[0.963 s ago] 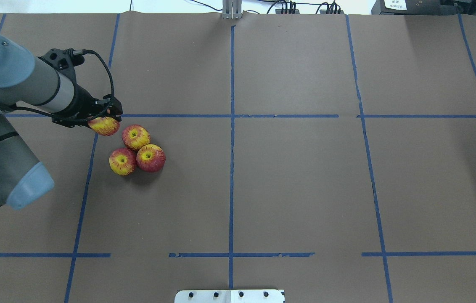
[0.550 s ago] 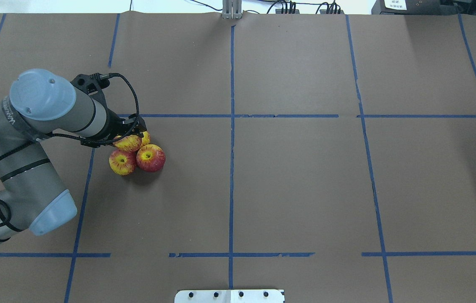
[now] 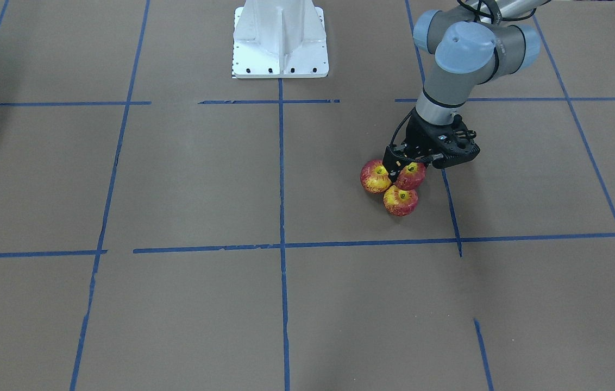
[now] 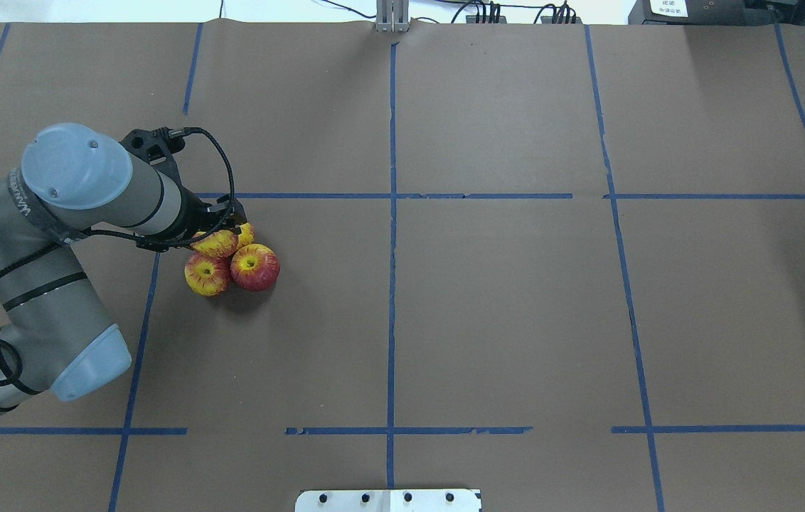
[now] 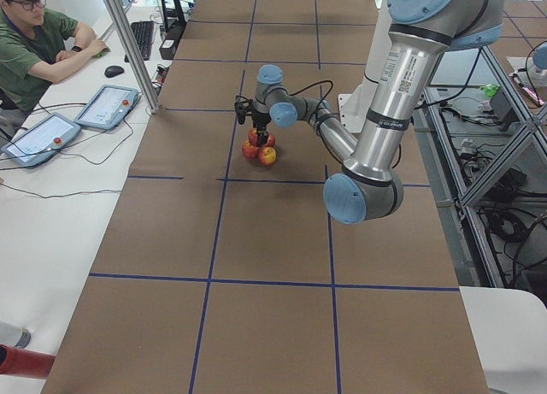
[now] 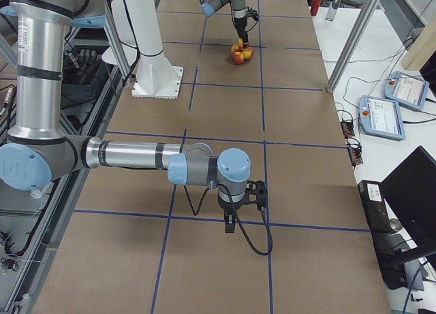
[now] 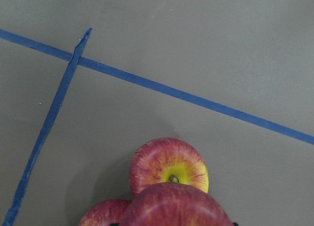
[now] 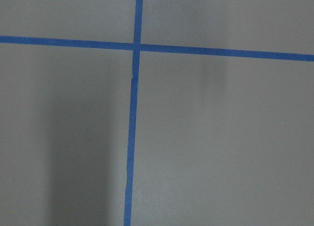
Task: Stack apples
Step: 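Lower the apple onto the top of the cluster and open the left gripper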
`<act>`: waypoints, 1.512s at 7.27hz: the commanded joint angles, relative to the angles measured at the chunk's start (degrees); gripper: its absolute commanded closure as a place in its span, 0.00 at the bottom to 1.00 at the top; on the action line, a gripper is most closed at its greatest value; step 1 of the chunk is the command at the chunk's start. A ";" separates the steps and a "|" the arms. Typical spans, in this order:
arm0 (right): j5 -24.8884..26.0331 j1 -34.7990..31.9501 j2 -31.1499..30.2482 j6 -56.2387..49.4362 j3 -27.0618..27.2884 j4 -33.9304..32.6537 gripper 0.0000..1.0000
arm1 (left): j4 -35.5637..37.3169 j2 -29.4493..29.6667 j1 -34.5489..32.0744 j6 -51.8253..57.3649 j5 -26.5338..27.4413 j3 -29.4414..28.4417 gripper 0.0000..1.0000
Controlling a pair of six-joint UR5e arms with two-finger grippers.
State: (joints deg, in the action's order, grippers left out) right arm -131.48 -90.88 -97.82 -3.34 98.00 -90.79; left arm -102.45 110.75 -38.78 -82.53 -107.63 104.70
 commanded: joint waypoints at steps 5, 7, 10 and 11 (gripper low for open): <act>0.00 0.00 0.00 0.00 0.00 0.00 0.00 | -0.03 -0.27 0.38 0.61 -0.13 -0.28 0.02; 0.00 0.00 0.00 0.00 0.00 0.00 0.00 | -0.03 -0.54 0.29 0.62 -0.04 0.50 0.00; 0.00 0.00 0.00 0.00 0.00 0.00 0.00 | 0.06 -0.28 -0.85 1.14 -0.30 4.09 0.00; 0.00 0.00 0.00 0.00 0.00 0.00 0.00 | 0.41 -0.36 -1.90 1.66 -0.30 4.46 0.00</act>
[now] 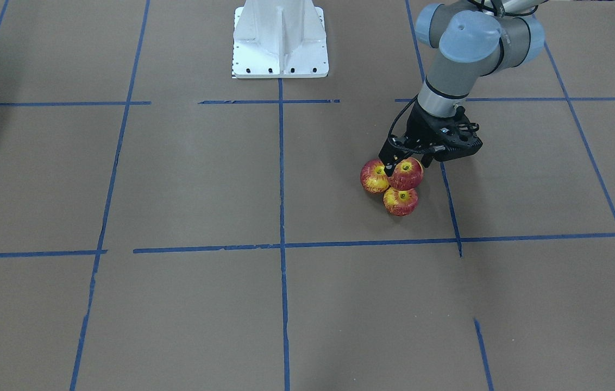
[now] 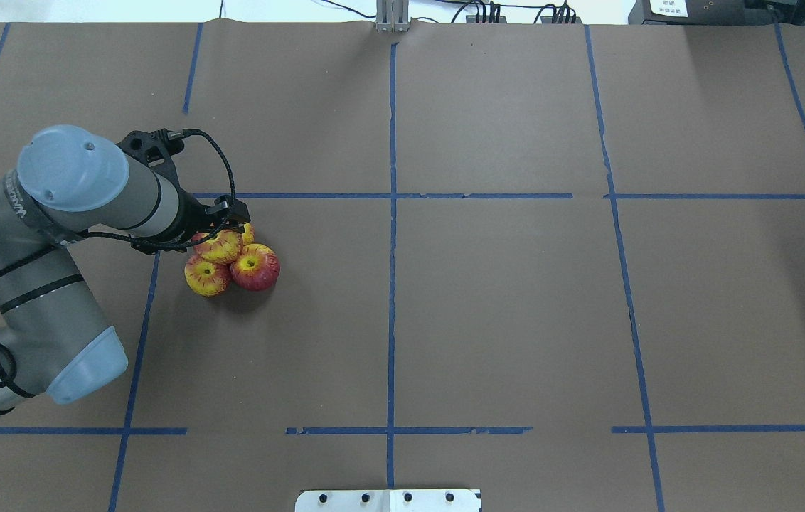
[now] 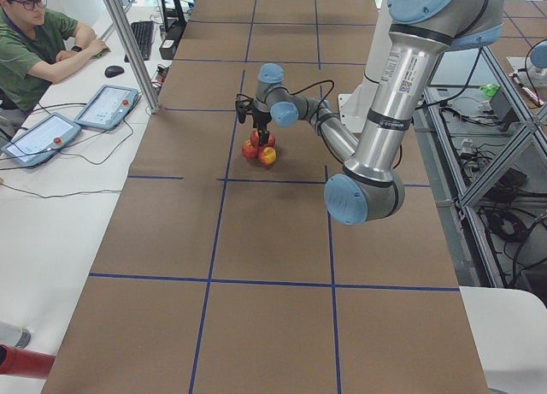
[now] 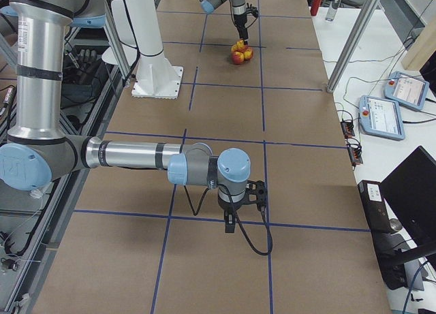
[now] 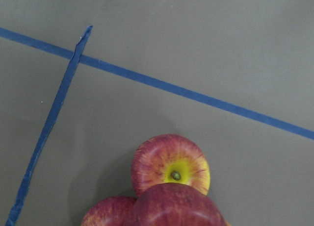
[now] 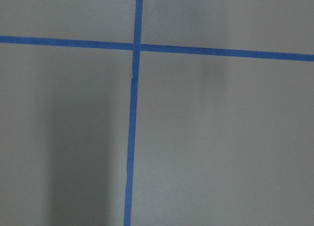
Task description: Stack apples
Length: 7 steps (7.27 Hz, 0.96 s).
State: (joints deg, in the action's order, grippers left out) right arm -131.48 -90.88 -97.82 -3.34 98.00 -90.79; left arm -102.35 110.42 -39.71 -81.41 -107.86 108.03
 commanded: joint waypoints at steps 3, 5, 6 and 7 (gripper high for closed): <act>0.00 0.00 0.00 0.00 0.00 0.00 0.00 | 0.40 -5.72 -9.03 13.92 -4.25 0.86 0.00; 0.00 0.00 0.00 0.00 0.00 0.00 0.00 | 0.31 -12.82 -17.64 34.80 -12.52 0.34 0.00; 0.00 0.00 0.00 0.00 0.00 0.00 0.00 | 0.31 -16.78 -21.78 44.40 -15.51 0.16 0.00; 0.00 0.00 0.00 0.00 0.00 0.00 0.00 | 0.31 -21.17 -26.52 55.89 -17.72 -0.10 0.00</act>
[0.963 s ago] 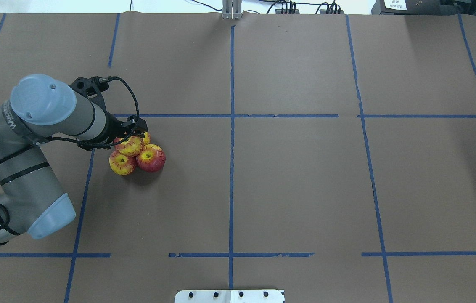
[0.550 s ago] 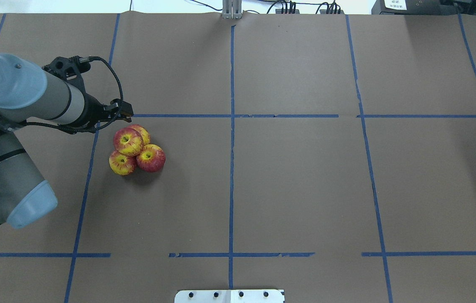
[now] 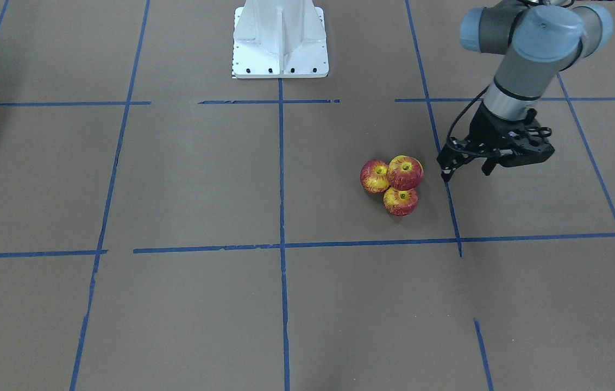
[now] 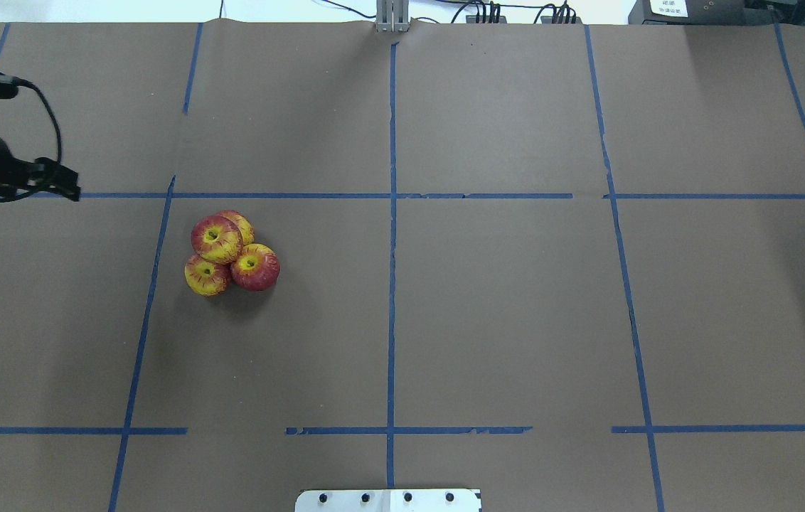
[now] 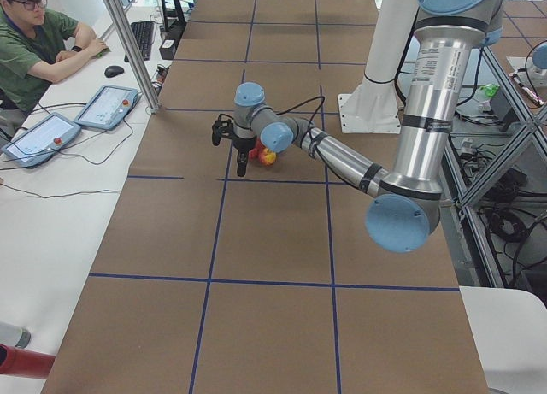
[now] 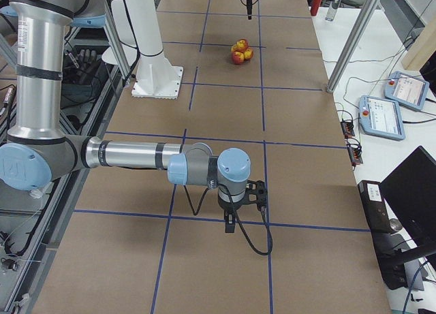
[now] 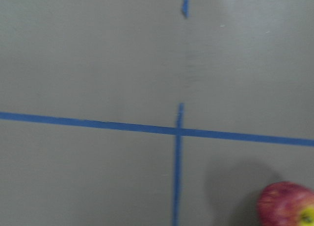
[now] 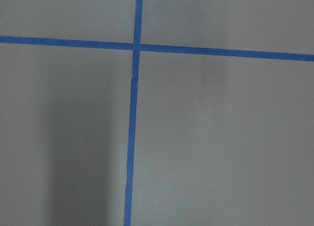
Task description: Stack apples
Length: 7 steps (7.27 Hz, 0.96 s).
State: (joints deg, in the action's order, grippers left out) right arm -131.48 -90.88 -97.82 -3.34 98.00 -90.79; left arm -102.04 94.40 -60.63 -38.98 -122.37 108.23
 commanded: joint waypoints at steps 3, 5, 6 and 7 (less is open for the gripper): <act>0.00 0.00 0.00 0.00 0.00 0.00 0.00 | 0.09 -15.19 -21.06 39.36 -8.67 -4.77 0.00; 0.00 0.00 0.00 0.00 0.00 0.00 0.00 | 6.79 -15.83 -26.29 48.09 -8.77 -7.34 0.00; 0.00 0.00 0.00 0.00 0.00 0.00 0.00 | 12.42 -15.13 -26.82 49.77 -8.77 -6.73 0.00; 0.00 0.00 0.00 0.00 0.00 0.00 0.00 | 12.48 -15.21 -26.91 50.57 -8.94 -6.72 0.00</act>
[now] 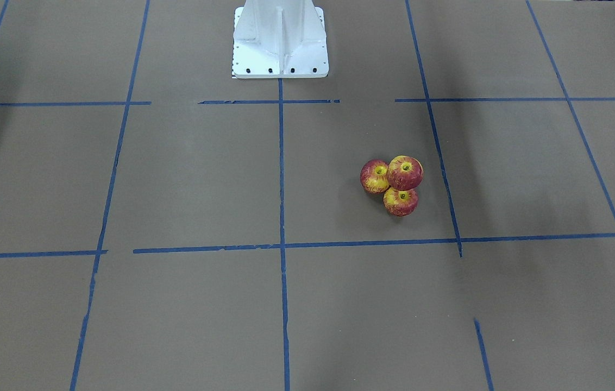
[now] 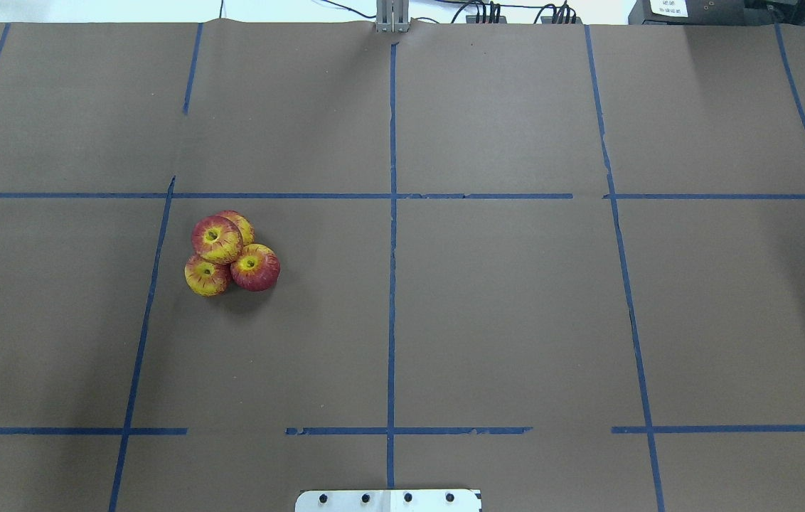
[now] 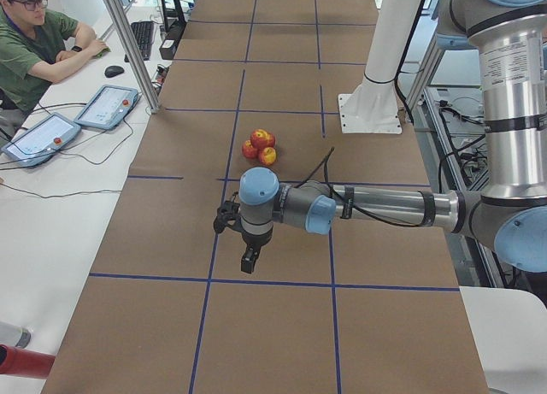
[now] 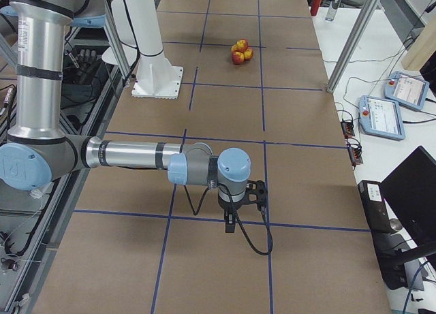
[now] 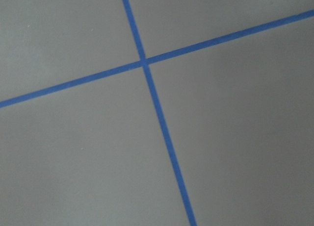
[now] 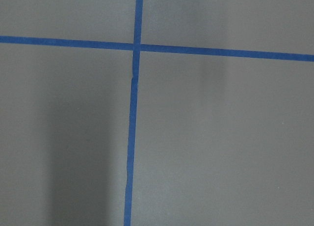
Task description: Stack apples
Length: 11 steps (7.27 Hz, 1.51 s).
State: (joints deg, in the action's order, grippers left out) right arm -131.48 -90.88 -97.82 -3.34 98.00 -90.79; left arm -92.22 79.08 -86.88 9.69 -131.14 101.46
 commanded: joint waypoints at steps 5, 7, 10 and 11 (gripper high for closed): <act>0.00 0.00 0.00 0.00 0.00 0.00 0.00 | 0.64 3.19 -0.66 1.83 -2.63 -0.12 0.00; 0.00 0.00 0.00 0.00 0.00 0.00 0.00 | 0.72 3.36 -0.66 1.83 -2.54 -0.29 0.00; 0.00 0.00 0.00 0.00 0.00 0.00 0.00 | 0.72 3.37 -0.66 1.65 -2.63 -0.47 0.00; 0.00 0.00 0.00 0.00 0.00 0.00 0.00 | 0.72 3.37 -0.66 1.65 -2.63 -0.47 0.00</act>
State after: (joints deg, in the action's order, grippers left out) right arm -131.48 -90.88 -97.82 -3.34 98.00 -90.79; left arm -91.50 82.44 -87.54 11.35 -133.77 101.05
